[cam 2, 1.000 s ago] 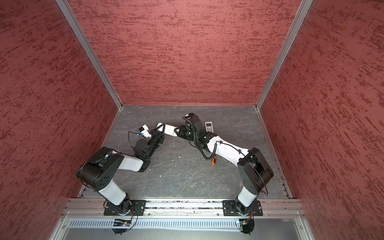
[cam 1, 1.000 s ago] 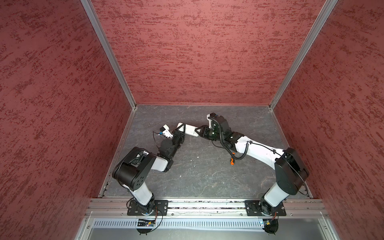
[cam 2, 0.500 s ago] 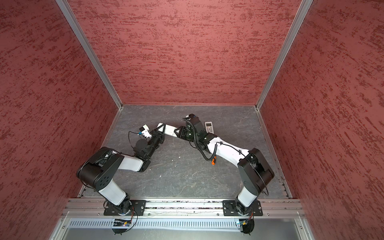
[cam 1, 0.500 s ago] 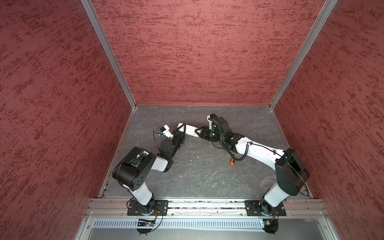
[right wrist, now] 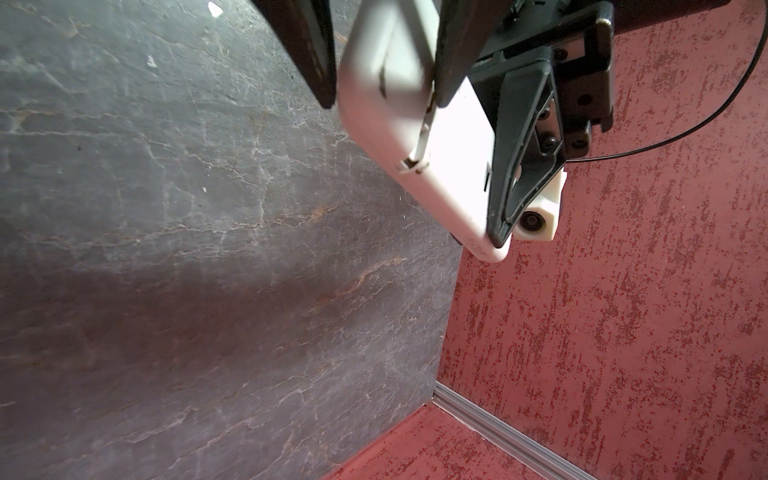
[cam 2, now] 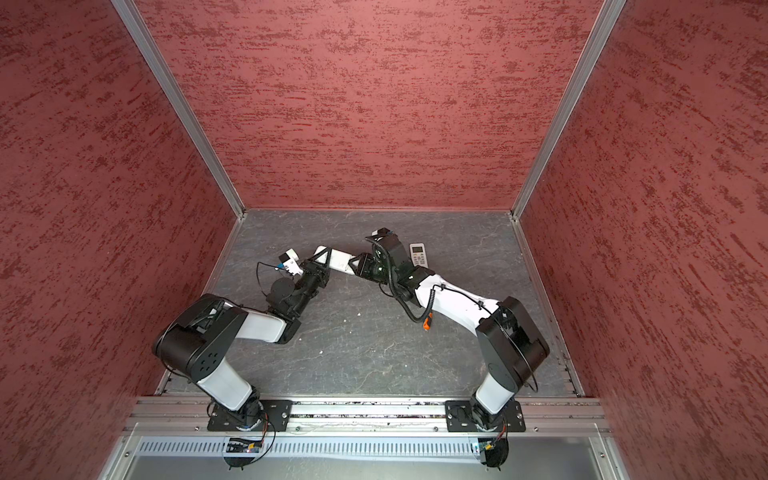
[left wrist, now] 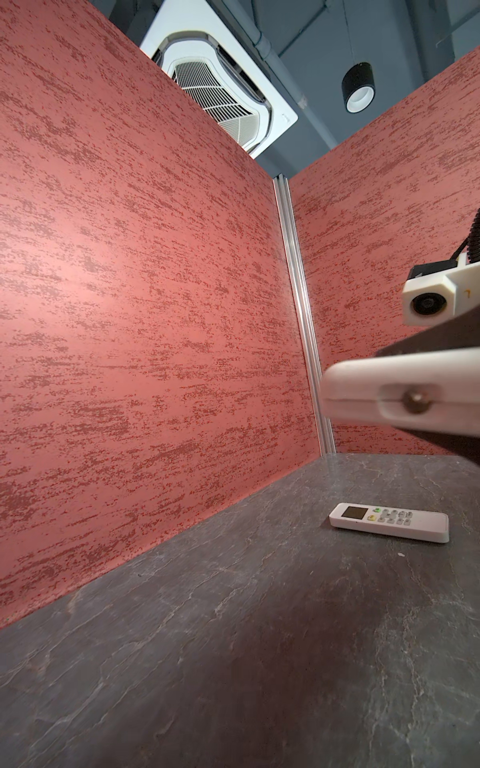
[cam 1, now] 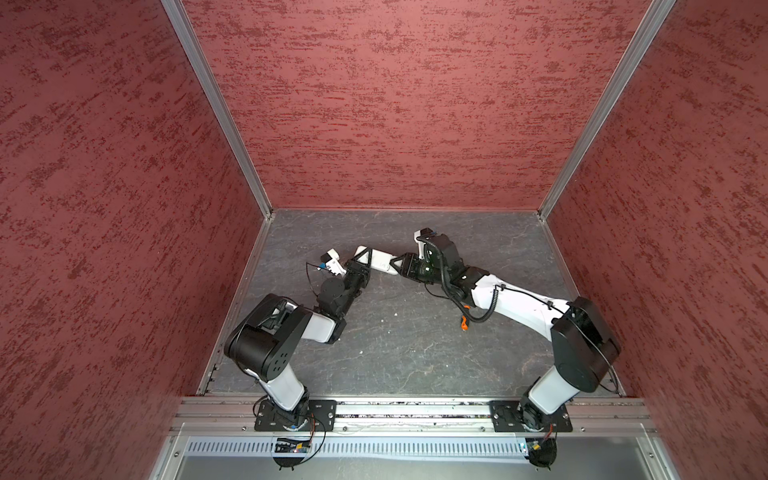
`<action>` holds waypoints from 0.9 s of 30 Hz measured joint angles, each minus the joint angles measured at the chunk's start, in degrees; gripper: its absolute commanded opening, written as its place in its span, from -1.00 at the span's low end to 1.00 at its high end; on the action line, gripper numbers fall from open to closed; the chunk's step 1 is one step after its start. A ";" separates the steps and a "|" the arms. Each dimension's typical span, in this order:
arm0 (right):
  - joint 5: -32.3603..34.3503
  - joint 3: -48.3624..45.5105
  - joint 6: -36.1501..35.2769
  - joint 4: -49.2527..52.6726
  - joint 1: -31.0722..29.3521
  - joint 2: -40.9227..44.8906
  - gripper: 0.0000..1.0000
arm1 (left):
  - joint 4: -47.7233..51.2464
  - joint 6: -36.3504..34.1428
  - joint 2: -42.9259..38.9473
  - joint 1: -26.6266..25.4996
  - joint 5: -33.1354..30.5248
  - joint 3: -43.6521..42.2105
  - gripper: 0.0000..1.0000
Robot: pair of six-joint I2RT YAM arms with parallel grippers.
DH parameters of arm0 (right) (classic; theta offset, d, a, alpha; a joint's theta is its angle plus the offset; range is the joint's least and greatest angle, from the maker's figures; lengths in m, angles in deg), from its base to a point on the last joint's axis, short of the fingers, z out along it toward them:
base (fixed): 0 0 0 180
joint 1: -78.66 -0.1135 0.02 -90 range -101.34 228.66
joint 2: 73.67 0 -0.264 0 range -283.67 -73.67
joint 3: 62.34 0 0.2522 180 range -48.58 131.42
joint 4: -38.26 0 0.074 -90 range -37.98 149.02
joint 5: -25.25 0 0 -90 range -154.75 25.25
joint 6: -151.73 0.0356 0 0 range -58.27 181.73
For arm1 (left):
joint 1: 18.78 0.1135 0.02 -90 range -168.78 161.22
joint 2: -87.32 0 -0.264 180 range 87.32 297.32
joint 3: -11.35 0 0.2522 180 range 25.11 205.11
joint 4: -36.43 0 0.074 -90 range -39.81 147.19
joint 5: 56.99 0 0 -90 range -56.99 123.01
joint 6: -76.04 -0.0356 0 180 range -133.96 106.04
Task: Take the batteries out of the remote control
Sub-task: 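Hold the remote steady with both grippers, exposing the battery compartment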
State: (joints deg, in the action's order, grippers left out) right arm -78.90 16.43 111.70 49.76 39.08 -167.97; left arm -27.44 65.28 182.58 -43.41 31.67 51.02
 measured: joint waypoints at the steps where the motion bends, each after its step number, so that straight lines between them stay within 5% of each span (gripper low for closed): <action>1: 0.00 0.00 0.00 0.00 0.00 0.00 -0.14 | 0.00 0.02 0.00 0.15 0.04 -0.02 -1.00; 27: -0.63 -1.27 2.23 -1.70 0.07 0.63 -0.67 | -0.11 -0.07 0.66 1.42 0.85 0.00 -1.00</action>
State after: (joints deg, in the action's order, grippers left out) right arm -79.53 15.16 113.93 48.05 39.15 -167.34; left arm -27.55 65.21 183.24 -41.98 32.52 51.02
